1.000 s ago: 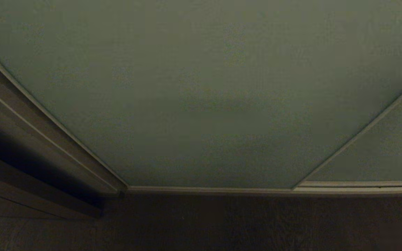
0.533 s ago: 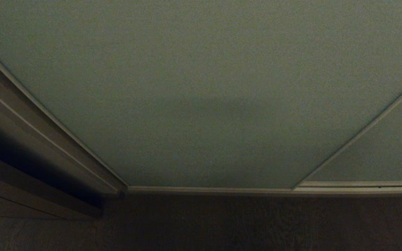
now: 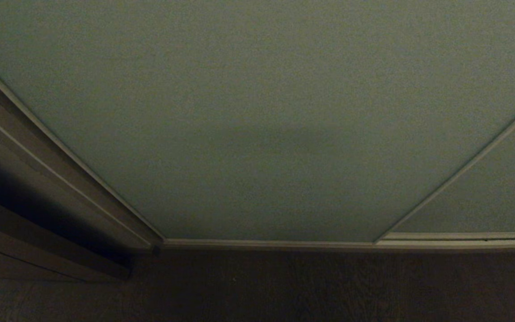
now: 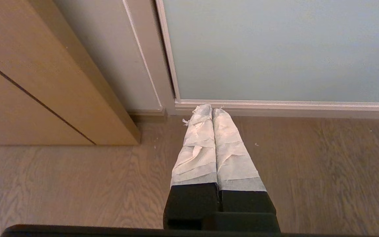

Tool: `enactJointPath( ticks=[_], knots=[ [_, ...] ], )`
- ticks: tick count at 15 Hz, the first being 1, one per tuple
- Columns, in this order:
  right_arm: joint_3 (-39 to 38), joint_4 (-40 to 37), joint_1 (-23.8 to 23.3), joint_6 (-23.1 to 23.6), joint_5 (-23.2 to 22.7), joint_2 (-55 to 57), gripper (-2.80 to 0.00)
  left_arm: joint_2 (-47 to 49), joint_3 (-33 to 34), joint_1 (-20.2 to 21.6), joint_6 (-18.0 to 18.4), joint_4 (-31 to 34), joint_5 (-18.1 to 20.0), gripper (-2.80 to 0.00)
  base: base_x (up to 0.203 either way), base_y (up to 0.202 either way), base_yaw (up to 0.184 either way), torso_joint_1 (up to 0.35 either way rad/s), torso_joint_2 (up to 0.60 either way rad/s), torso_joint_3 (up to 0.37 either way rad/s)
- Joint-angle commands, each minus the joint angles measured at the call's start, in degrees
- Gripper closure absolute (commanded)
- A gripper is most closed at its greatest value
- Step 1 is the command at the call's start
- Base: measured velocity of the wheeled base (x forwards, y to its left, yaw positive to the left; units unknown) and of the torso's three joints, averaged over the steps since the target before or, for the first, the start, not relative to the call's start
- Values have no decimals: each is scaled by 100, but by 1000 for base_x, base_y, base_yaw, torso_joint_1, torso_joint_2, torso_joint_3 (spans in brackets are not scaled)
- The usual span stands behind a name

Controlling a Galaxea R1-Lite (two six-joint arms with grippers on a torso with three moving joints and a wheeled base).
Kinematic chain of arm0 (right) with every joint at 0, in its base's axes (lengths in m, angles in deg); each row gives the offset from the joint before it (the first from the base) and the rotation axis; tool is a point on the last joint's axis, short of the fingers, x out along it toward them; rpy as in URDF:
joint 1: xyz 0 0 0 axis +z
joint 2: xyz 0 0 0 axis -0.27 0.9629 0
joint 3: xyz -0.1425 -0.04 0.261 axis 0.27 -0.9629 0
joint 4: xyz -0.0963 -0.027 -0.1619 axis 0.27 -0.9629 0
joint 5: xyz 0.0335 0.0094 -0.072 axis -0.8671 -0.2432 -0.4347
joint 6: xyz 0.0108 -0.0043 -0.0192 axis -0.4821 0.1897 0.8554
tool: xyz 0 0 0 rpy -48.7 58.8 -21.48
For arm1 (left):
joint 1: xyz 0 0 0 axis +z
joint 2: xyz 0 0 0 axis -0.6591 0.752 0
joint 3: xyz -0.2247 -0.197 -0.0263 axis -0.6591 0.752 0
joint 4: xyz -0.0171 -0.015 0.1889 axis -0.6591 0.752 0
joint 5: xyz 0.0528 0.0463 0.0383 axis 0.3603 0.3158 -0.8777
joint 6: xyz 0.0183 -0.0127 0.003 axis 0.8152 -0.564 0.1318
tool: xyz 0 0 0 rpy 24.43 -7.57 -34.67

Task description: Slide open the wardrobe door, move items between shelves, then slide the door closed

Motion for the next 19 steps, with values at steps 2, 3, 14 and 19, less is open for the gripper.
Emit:
enactJointPath(
  ticks=[2, 3, 14, 19],
  knots=[
    [-681, 407, 27, 552, 661, -284, 0, 9, 1, 2, -4, -4, -4, 0, 0, 0, 0, 0, 0, 0],
    [-668, 150, 28, 718, 702, -284, 0, 9, 1, 2, 1, -8, 1, 0, 0, 0, 0, 0, 0, 0],
    [-663, 195, 37, 613, 711, -272, 0, 9, 1, 2, -8, 1, 1, 0, 0, 0, 0, 0, 0, 0],
    [-663, 221, 37, 379, 719, -270, 0, 9, 1, 2, -8, -5, -2, 0, 0, 0, 0, 0, 0, 0]
  ],
)
